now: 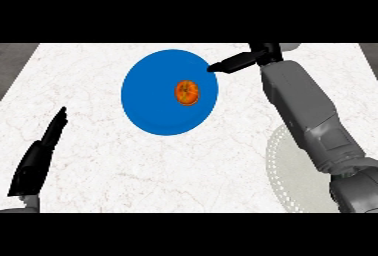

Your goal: Pick the squash from the placemat and place it in the plate

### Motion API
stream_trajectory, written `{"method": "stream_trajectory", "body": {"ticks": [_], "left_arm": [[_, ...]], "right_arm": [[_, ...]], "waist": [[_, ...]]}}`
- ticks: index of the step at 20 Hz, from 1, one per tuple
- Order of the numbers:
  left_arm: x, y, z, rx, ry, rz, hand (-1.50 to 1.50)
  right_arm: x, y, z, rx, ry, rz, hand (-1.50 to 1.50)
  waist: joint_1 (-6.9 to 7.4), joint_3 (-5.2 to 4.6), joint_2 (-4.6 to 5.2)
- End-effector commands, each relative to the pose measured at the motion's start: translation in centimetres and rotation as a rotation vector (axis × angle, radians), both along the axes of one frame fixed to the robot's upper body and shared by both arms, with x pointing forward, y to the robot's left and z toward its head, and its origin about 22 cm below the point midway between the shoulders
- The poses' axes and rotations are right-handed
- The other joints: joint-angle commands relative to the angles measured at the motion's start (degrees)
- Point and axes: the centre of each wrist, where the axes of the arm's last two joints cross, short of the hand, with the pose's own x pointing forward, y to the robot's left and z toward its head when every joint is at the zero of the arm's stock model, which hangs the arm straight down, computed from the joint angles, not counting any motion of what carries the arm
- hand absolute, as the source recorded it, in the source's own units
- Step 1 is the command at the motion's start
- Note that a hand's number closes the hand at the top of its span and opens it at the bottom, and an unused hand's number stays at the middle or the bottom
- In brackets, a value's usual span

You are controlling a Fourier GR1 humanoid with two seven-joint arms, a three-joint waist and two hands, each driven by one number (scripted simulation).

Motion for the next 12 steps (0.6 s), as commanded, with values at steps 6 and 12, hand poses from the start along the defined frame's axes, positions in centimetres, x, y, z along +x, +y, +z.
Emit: {"method": "stream_trajectory", "body": {"ticks": [6,12], "left_arm": [[0.4,-1.3,0.2,0.0,0.0,-0.012,0.0],[0.1,-1.1,-0.2,-0.004,-0.024,-0.048,0.0]], "right_arm": [[0.3,-7.6,1.1,0.015,-0.086,0.017,-1.5],[-0.3,-12.2,1.1,0.016,-0.09,-0.014,-1.5]], "waist": [[1.29,0.08,0.59],[1.86,0.1,0.9]]}}
